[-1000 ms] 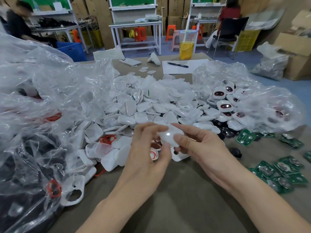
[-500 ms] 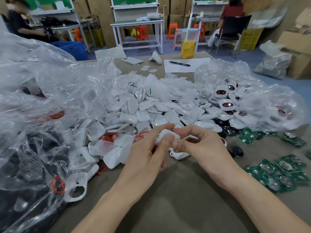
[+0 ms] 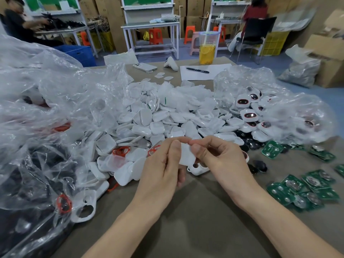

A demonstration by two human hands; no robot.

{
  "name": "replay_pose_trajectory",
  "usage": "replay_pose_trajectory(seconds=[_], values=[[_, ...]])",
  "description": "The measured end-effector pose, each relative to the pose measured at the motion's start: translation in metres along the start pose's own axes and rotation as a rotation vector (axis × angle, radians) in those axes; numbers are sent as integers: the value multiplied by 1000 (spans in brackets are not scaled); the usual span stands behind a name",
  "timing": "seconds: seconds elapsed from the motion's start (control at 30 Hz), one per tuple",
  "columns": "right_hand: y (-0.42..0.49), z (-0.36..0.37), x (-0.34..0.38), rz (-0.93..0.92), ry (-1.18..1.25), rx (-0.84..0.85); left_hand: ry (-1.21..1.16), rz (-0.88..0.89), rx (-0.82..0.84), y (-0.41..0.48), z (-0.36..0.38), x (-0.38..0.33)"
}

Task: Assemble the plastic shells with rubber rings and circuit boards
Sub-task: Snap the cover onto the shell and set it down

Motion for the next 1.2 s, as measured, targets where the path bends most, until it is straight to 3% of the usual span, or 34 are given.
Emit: replay_pose_trajectory(seconds=[0.23, 0.5, 0.7, 1.0, 1.1, 1.2], values=[[2, 3, -2, -8, 68, 56, -156, -18, 36, 1, 6, 2], [2, 5, -3, -14, -148, 23, -114, -47, 26, 5, 4, 7], [4, 1, -2, -21, -125, 29, -41, 2, 24, 0, 7, 8], [5, -7, 8, -129, -67, 58, -84, -85, 57, 0, 7, 12], [2, -28, 19, -220, -113, -136, 43, -98, 21, 14, 5, -1], [-2, -54, 22, -260, -90, -410, 145, -62, 86, 50, 24, -17]])
Point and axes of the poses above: each hand's wrist, its own y-axis towards the middle knuckle, its own z-axis out of the palm, x = y × z, the point moved 6 cm from there along y, towards the middle knuckle, and after that the axes turned 8 degrees about x, right-handed, at the moved point
